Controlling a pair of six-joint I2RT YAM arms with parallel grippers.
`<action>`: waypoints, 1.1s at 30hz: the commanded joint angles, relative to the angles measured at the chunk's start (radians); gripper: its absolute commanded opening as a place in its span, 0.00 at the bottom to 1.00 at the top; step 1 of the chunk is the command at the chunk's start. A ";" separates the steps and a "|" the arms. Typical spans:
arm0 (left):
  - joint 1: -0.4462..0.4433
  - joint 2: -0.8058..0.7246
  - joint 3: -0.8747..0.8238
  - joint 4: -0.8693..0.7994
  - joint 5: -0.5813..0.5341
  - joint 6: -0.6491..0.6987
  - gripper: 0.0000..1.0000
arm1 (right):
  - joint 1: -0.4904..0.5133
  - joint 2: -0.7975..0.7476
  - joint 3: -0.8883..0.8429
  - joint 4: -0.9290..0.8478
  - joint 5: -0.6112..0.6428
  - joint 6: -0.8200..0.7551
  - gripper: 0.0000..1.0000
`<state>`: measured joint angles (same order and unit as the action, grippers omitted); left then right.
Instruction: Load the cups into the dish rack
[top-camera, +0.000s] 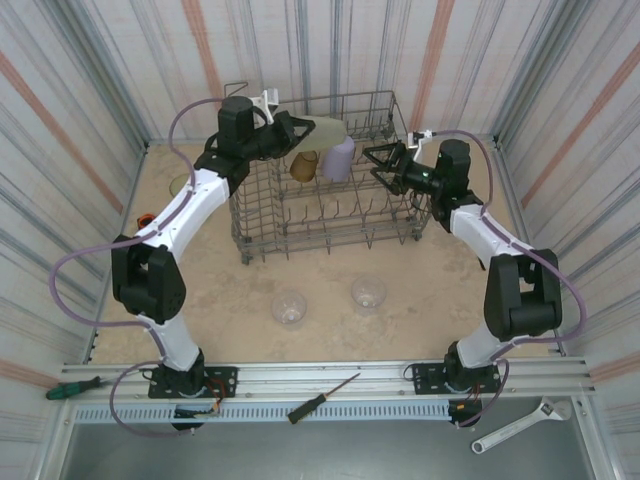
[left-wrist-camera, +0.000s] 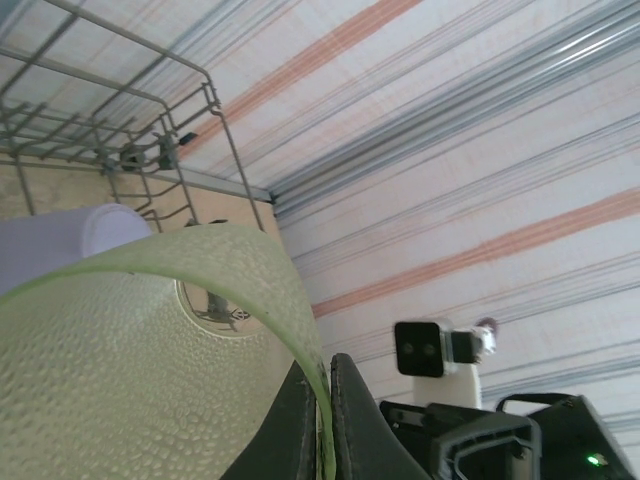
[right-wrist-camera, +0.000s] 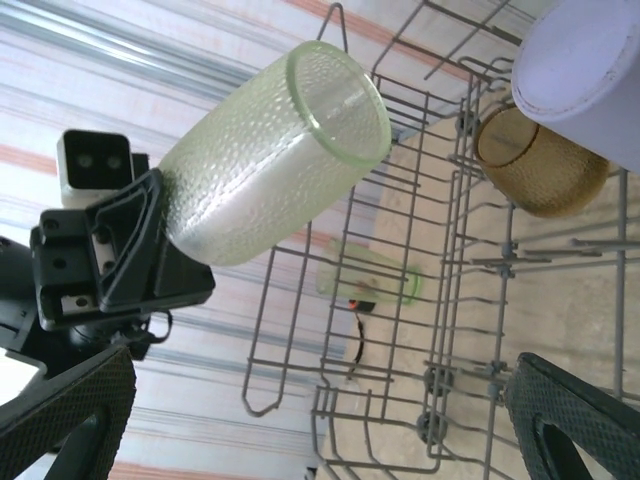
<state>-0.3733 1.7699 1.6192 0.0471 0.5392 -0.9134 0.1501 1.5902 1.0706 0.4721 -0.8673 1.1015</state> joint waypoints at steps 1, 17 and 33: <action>-0.004 0.011 -0.024 0.140 0.073 -0.068 0.00 | -0.001 0.050 0.044 0.173 -0.033 0.128 0.99; -0.010 0.056 -0.062 0.351 0.191 -0.175 0.00 | 0.041 0.172 0.160 0.251 -0.016 0.207 0.99; -0.038 0.084 -0.059 0.415 0.257 -0.182 0.00 | 0.038 0.209 0.149 0.448 0.043 0.351 0.99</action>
<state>-0.4038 1.8362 1.5608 0.4095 0.7586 -1.0973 0.1898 1.7660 1.2087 0.7834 -0.8459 1.3643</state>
